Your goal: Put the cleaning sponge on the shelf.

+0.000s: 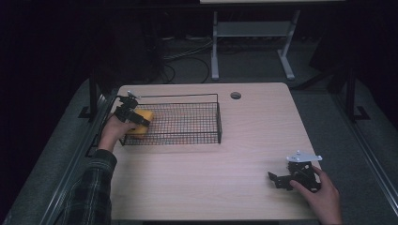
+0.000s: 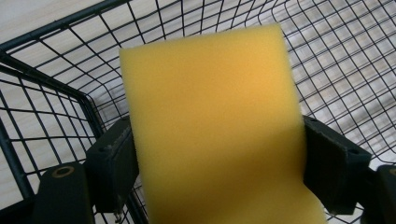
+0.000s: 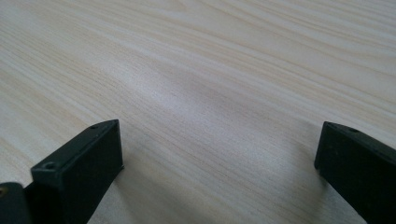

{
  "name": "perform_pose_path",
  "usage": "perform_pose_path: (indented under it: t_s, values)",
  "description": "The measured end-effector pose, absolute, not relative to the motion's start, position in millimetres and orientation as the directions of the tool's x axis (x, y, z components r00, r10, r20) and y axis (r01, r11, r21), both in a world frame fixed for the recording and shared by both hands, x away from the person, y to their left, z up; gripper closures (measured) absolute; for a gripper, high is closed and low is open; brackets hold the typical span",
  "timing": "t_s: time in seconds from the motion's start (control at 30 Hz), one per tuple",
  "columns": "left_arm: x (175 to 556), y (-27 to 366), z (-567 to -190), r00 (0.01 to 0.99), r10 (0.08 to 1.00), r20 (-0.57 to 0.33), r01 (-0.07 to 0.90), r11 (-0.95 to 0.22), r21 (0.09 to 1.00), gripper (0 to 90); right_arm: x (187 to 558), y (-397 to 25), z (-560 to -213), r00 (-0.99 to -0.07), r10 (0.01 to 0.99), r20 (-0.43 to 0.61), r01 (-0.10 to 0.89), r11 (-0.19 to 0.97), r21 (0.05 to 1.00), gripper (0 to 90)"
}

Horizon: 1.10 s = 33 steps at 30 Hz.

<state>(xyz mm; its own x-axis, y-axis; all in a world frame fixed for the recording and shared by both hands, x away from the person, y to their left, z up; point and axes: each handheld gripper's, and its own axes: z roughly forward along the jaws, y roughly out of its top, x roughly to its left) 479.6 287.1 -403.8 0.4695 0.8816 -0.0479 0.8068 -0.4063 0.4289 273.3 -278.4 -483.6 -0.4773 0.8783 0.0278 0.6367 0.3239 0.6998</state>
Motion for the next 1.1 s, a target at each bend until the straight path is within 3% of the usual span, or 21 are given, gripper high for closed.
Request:
perform_pose_path:
  t_s: [0.77,1.1]
  values:
    - [478.2,285.0,-404.9,0.483,0.875,-0.04,0.804,-0.424,0.418,14.3,273.3,-278.4,-483.6,-0.477,0.878,0.028,0.637,0.324,0.7,0.2]
    - [470.4,284.5,-386.0,0.491,0.871,-0.025,0.781,-0.426,0.457,14.3,273.3,-278.4,-483.6,-0.477,0.878,0.028,0.637,0.324,0.7,0.2]
